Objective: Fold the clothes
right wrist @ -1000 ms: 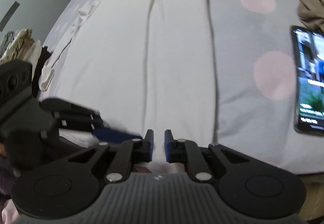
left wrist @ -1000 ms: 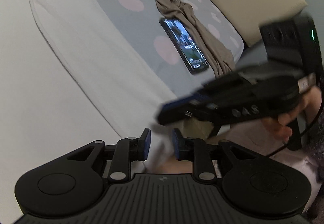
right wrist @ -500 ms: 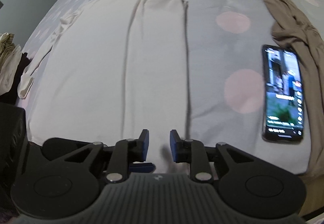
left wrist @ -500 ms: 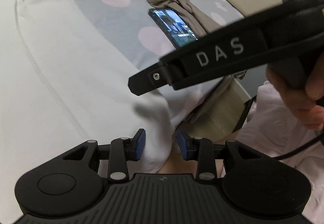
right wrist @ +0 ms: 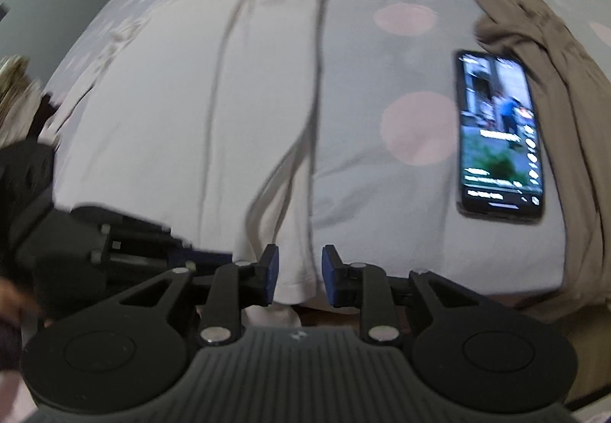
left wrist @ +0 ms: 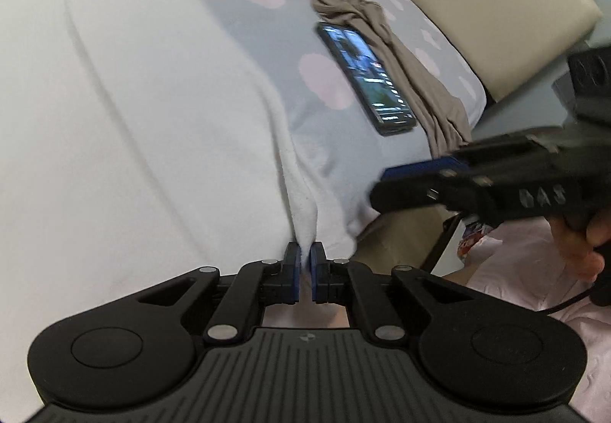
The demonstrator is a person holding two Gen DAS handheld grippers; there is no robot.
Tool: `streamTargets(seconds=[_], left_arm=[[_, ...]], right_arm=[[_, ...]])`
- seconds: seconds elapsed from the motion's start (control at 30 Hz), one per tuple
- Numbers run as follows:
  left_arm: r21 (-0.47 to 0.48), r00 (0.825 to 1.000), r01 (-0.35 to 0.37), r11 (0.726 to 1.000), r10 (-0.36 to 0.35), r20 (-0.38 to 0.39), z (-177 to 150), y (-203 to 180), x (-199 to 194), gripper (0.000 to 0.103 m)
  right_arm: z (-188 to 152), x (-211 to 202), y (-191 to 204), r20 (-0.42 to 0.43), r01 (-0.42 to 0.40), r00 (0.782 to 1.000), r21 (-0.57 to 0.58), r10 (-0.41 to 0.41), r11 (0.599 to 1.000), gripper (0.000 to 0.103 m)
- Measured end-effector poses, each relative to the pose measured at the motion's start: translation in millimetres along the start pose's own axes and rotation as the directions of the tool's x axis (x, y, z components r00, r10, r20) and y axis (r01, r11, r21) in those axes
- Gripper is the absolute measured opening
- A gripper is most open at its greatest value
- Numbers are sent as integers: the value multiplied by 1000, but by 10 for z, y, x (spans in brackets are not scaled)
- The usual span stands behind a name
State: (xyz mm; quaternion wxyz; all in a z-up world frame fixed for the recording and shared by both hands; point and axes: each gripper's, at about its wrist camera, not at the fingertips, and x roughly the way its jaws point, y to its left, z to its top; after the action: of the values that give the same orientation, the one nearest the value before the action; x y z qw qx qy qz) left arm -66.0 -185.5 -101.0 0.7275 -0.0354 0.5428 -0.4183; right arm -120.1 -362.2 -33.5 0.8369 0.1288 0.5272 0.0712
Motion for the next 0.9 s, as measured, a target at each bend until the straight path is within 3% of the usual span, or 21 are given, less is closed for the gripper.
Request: streamTargets(seconds=[0.23, 0.47, 0.57, 0.63, 0.9], left_arm=[[-21, 1000, 21, 1000, -20, 13, 13, 110, -102, 3], [-33, 999, 44, 998, -43, 21, -19, 182, -120, 3], [-38, 999, 51, 998, -50, 19, -23, 201, -110, 3], [-33, 999, 51, 998, -50, 19, -28, 197, -116, 3], [-16, 998, 58, 998, -58, -1, -19, 171, -141, 6]], right_arm=[[-21, 138, 287, -52, -76, 996, -177, 68, 981, 28], [-62, 486, 414, -148, -113, 987, -335, 67, 935, 28], [-81, 570, 394, -184, -131, 980, -336, 71, 933, 20], [-87, 589, 385, -199, -143, 977, -329, 80, 933, 6], [-144, 392, 341, -203, -56, 979, -243, 5, 968, 2]])
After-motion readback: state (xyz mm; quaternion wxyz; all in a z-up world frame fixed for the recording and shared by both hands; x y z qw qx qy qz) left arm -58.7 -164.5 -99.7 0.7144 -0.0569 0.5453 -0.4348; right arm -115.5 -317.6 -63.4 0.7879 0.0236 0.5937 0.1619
